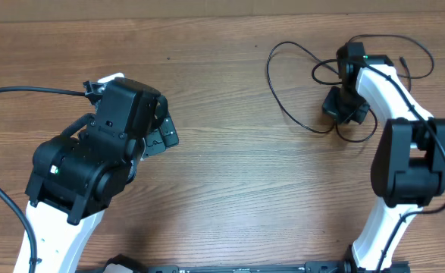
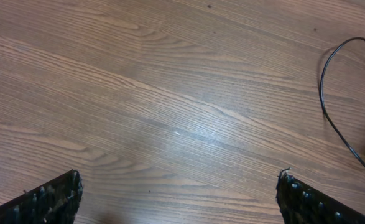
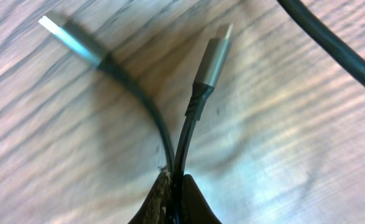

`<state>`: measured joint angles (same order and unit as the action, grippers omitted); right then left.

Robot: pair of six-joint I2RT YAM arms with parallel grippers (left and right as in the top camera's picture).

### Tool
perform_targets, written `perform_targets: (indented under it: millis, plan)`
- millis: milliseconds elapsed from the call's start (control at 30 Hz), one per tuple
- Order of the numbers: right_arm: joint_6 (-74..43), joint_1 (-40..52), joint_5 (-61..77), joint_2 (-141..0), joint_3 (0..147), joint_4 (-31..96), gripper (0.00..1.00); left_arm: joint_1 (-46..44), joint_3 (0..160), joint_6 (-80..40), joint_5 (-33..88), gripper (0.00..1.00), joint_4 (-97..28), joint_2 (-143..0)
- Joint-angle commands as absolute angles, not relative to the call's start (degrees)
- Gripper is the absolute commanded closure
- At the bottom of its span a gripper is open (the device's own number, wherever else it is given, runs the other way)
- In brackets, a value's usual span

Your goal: Untangle cables

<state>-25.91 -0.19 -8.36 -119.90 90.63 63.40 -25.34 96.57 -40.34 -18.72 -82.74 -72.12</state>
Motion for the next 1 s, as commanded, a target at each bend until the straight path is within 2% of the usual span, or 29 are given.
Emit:
perform_targets:
  millis: [0, 200, 533, 633, 733, 800, 900, 933, 967]
  plan:
    - [-22.0, 1.9, -8.8, -115.2, 90.6, 65.1, 0.96, -25.1, 96.6, -41.1, -19.9, 0.00, -82.7, -72.0]
    - [-19.5, 3.7, -6.5, -114.7, 90.6, 65.5, 0.96, -25.1, 96.6, -41.1, -19.9, 0.00, -82.7, -72.0]
    - [-1.5, 5.8, 20.4, -109.3, 92.1, 59.4, 0.96, -25.1, 96.6, -41.1, -19.9, 0.00, -82.7, -72.0]
    - [-1.1, 5.8, 24.4, -108.4, 92.1, 54.3, 0.96, -25.1, 96.6, -41.1, -19.9, 0.00, -82.7, -72.0]
    - [-1.5, 6.1, 36.2, -108.7, 91.9, 49.4, 0.96, -25.1, 96.6, -41.1, -19.9, 0.00, -82.7, -72.0]
    - [-1.7, 6.5, 35.5, -108.9, 91.9, 47.8, 0.96, -25.1, 96.6, -41.1, -19.9, 0.00, -82.7, -72.0]
    - [-4.0, 6.7, 27.1, -109.4, 91.9, 46.6, 0.92, -25.1, 96.6, -41.1, -19.9, 0.00, -82.7, -72.0]
    - [-7.9, 6.7, 20.0, -110.0, 91.9, 46.6, 0.85, -25.1, 96.6, -41.1, -19.9, 0.00, -82.7, -72.0]
    - [-9.7, 6.7, 16.5, -110.2, 91.9, 46.9, 0.69, -25.1, 96.6, -41.1, -19.9, 0.00, -82.7, -72.0]
